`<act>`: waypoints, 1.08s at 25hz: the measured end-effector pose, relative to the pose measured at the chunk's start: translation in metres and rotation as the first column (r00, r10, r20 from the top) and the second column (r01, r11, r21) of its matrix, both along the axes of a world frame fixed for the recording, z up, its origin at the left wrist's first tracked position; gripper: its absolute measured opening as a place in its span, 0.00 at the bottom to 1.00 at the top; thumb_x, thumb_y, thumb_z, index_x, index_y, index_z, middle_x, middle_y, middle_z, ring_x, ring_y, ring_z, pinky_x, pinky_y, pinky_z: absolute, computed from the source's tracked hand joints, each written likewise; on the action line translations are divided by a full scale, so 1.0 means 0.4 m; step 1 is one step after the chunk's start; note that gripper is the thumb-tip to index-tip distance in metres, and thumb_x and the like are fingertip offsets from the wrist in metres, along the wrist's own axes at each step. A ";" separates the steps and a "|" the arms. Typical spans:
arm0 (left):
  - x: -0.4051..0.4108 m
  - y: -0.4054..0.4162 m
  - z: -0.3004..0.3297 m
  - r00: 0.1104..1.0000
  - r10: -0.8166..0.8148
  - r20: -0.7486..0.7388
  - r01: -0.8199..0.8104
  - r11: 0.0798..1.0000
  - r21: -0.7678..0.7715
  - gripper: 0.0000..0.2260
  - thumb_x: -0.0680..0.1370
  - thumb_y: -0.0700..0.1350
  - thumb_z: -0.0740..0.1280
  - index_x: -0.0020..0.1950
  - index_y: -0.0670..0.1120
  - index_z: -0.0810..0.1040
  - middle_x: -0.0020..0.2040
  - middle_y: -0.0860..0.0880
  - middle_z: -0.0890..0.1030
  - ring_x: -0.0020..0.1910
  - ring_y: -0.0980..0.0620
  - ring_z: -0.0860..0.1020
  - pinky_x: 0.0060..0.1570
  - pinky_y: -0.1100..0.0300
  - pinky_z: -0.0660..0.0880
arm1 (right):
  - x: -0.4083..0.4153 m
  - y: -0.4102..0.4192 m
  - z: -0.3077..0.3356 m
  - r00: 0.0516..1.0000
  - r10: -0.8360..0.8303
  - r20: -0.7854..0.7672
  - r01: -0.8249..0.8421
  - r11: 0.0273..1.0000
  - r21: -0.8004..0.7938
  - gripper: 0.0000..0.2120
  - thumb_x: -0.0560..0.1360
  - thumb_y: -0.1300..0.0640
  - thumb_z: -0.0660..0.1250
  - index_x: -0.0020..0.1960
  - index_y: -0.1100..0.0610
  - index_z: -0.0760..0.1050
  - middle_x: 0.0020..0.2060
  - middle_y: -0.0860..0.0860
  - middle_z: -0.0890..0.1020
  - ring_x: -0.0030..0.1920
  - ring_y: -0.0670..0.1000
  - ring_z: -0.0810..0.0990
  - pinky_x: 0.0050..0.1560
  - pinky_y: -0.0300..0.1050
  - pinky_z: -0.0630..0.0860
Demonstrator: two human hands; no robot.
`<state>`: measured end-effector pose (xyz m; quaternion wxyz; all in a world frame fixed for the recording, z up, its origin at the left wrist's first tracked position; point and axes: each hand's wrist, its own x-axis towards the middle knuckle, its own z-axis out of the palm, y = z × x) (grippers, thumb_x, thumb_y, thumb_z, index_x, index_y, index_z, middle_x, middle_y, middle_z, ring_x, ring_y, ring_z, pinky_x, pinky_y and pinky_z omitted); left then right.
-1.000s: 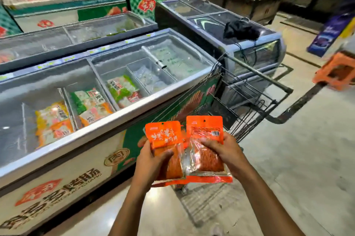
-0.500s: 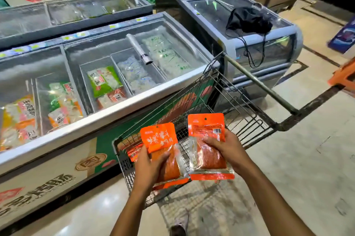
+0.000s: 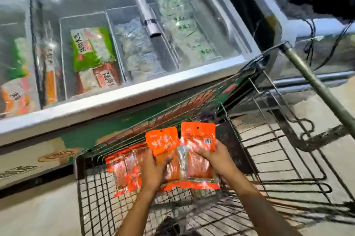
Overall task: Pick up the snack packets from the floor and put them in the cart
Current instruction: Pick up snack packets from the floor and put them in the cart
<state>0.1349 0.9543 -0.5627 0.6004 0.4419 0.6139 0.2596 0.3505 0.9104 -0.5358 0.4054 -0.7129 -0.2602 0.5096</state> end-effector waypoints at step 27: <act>0.168 0.032 -0.606 0.745 -0.036 -0.666 0.094 0.994 0.051 0.16 0.85 0.50 0.60 0.73 0.55 0.65 0.65 0.57 0.73 0.62 0.64 0.74 0.62 0.66 0.74 | 0.044 0.218 -0.712 0.800 0.428 0.420 -0.246 0.874 -0.419 0.10 0.76 0.60 0.68 0.57 0.56 0.79 0.46 0.57 0.86 0.51 0.60 0.84 0.55 0.51 0.80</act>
